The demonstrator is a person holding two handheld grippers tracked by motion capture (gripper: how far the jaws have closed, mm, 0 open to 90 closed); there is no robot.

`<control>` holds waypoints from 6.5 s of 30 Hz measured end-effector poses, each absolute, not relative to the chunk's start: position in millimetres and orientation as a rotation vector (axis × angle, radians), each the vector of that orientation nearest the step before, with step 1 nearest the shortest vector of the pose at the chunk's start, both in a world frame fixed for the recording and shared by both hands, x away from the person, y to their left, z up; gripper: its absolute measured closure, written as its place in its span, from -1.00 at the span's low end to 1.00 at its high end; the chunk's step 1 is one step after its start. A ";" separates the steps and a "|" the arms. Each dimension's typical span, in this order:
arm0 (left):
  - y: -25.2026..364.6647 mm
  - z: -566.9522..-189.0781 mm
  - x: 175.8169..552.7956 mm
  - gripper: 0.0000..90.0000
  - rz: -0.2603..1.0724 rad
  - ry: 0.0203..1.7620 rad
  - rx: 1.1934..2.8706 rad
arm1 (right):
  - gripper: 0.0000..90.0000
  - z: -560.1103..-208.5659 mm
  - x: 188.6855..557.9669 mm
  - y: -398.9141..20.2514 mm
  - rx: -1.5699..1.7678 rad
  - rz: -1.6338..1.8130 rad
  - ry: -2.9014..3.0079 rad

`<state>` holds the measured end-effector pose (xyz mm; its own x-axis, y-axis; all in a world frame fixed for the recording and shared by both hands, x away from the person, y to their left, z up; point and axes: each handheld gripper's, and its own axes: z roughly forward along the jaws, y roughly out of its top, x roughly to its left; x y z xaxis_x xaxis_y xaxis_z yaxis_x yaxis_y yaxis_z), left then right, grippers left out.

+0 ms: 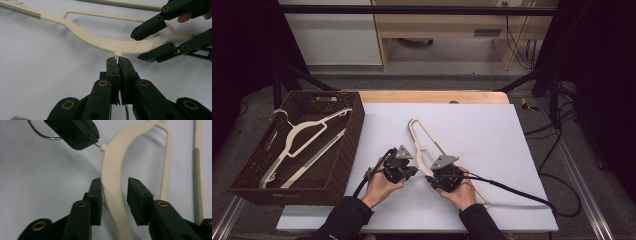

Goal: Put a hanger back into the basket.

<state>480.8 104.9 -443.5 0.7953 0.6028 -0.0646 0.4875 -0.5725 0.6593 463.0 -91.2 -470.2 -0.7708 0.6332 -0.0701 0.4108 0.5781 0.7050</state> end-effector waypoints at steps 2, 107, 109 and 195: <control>105.2 -443.6 481.1 0.93 0.216 0.802 2.292 | 0.58 -470.5 462.6 -90.7 0.839 1.004 2.503; 148.4 -394.1 422.7 0.93 0.176 0.488 2.157 | 0.02 -388.6 432.5 -121.0 0.694 1.371 2.399; 149.8 -392.7 422.8 0.93 0.177 0.502 2.154 | -0.03 -386.6 432.2 -126.7 0.707 1.385 2.368; 442.7 -322.8 490.3 0.92 0.499 1.063 1.944 | -0.89 -402.1 423.3 -244.9 1.109 1.309 2.072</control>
